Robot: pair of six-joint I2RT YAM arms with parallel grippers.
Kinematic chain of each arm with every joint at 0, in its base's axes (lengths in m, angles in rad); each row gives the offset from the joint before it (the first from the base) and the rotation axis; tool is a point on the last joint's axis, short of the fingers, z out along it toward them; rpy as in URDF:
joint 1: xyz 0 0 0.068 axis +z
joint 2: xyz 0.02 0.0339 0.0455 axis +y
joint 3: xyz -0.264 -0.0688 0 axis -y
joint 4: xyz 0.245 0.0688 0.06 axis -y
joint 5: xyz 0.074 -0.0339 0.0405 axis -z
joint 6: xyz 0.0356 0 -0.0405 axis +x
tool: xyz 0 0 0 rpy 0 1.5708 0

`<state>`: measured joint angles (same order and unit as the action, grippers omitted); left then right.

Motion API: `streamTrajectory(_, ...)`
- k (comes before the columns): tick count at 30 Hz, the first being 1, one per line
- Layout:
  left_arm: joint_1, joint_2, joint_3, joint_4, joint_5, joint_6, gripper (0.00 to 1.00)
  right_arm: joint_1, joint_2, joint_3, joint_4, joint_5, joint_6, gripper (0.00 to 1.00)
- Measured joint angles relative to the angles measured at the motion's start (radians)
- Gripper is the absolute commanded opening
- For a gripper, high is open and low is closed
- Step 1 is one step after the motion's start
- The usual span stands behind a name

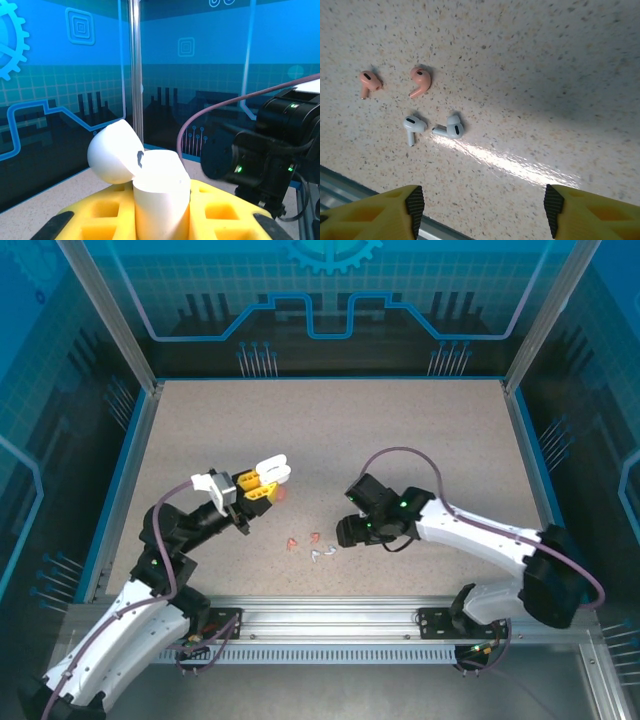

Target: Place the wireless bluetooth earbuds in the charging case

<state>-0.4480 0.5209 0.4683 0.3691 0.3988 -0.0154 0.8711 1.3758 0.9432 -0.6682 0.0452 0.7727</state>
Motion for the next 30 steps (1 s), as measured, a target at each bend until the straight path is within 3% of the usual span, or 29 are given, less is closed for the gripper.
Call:
streamTrajectory(15, 0.000, -0.047, 0.000, -0.093, -0.010, 0.019, 0.00, 0.073, 0.368, 0.230, -0.002, 0.027, -0.006, 0.69)
streamTrajectory(30, 0.000, -0.073, 0.000, -0.157, -0.018, 0.042, 0.00, 0.078, 0.471, 0.257, -0.061, 0.060, -0.049, 0.66)
